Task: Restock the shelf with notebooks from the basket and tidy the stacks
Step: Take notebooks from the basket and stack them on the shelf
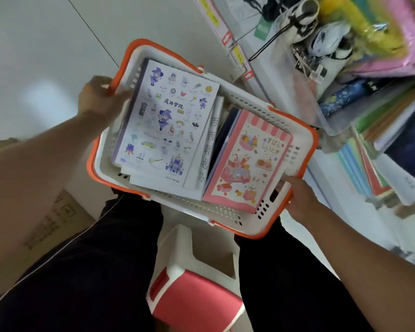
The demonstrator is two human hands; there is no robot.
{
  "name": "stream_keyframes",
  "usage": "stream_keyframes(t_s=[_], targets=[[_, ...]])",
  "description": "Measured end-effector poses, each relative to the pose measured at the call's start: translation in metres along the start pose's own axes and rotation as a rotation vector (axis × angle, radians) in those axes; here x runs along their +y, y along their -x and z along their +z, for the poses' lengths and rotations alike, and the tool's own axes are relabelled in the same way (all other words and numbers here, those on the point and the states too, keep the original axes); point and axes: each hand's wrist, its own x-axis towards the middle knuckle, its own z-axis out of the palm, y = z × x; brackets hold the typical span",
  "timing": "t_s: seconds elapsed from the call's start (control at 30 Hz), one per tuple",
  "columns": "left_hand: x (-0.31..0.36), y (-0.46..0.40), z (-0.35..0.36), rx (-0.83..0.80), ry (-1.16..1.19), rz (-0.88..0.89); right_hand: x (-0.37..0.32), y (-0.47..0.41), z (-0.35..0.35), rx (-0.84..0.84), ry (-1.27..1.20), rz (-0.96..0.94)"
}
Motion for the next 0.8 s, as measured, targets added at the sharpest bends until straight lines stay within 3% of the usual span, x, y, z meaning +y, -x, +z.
stream_keyframes(t_s=[0.1, 0.13, 0.17, 0.23, 0.33, 0.43, 0.6, 0.8], targets=[[0.031, 0.037, -0.021, 0.263, -0.143, 0.307, -0.031, 0.033, 0.001, 0.256, 0.565, -0.343], [0.043, 0.060, -0.022, 0.257, -0.121, 0.420, -0.041, 0.043, 0.007, 0.215, 0.667, -0.544], [0.048, 0.084, -0.017, 0.169, -0.069, 0.502, -0.048, 0.056, 0.015, 0.095, 0.770, -0.719], [0.047, 0.129, 0.007, -0.170, 0.029, 0.513, -0.057, 0.065, 0.034, -0.127, 0.970, -0.910], [0.037, 0.148, 0.057, -0.440, -0.146, 0.584, -0.069, 0.038, 0.062, -0.191, 1.187, -0.990], [0.044, 0.122, 0.080, -0.390, -0.351, 0.821, -0.084, 0.002, 0.082, -0.203, 1.346, -1.004], [0.040, 0.106, 0.076, -0.390, -0.643, 1.024, -0.088, -0.019, 0.088, -0.167, 1.546, -1.178], [0.059, 0.114, 0.068, -0.523, -0.912, 1.028, -0.080, -0.028, 0.096, -0.049, 1.549, -1.284]])
